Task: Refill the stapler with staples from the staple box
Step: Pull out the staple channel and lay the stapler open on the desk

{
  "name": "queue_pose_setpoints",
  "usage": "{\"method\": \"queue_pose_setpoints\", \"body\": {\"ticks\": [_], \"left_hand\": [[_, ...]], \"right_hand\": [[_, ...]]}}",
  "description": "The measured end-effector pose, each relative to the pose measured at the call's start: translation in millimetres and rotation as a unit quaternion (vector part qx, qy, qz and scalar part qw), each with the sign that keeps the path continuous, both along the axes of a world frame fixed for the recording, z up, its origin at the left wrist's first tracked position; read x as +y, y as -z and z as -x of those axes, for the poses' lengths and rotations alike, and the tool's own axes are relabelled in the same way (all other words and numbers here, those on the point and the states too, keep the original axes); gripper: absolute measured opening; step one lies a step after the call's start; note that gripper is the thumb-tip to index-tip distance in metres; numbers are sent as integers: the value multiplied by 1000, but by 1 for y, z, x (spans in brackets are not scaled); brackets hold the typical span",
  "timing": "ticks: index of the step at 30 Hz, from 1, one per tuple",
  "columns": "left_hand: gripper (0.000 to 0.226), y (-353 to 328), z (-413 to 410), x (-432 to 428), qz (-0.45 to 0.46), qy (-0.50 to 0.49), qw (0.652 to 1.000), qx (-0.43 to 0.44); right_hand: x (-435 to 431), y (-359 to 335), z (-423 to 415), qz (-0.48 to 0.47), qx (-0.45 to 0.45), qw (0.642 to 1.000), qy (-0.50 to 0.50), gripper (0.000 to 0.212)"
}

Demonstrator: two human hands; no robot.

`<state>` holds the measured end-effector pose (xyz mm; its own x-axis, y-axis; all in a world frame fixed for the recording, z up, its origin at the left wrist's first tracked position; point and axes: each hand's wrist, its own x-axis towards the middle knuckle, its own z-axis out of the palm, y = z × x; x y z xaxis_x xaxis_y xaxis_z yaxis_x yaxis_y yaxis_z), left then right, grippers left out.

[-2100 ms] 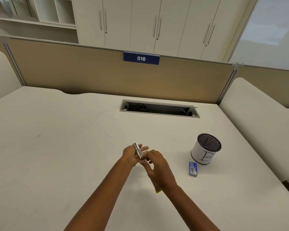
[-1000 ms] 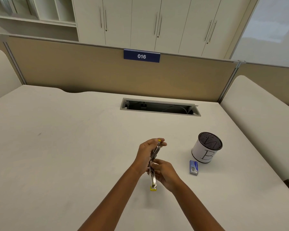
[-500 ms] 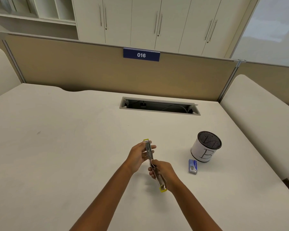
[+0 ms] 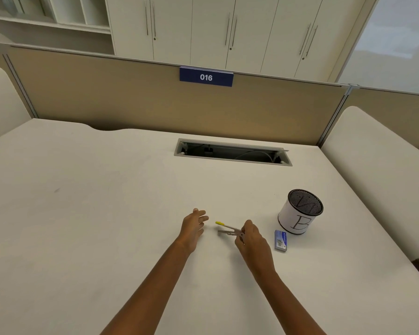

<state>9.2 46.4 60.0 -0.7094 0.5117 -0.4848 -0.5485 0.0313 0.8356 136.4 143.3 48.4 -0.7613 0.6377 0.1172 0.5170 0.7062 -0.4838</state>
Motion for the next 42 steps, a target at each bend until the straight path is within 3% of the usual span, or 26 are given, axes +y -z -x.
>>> {"method": "queue_pose_setpoints", "body": {"ticks": [7,10,12,16,19,23,27,30,32,35,37,40,42], "left_hand": [[44,0,-2,1,6,-5,1000,-11],[43,1,0,1,4,-14,1000,-16],[40,2,0,0,5,-20,1000,-16],[33,1,-3,-1,-9,-10,1000,-8],[32,-1,-6,0,-18,12,1000,-5],[33,-3,-9,3,-10,29,1000,4],[32,-3,-10,5,-2,37,999,12],[33,-4,-9,4,0,38,999,20],[33,-4,-8,3,5,30,999,23],[32,-2,-8,0,17,14,999,22],[31,0,-7,-3,22,8,1000,20],[31,3,-5,-5,25,4,1000,13],[30,3,-5,-6,24,3,1000,8]], "right_hand": [[5,2,0,-13,24,1000,3,18],[7,3,0,38,103,993,46,19],[9,2,1,128,140,977,99,17],[14,-2,3,429,177,870,168,13],[12,-5,5,580,169,776,182,20],[8,-6,6,693,163,676,191,15],[6,-10,5,736,138,638,178,11],[4,-13,6,707,138,672,170,13],[3,-12,7,624,165,744,172,12],[3,-8,6,410,202,871,179,7],[4,-5,5,311,207,911,177,11],[7,3,2,162,119,970,138,15],[7,8,0,96,81,986,113,18]]}}
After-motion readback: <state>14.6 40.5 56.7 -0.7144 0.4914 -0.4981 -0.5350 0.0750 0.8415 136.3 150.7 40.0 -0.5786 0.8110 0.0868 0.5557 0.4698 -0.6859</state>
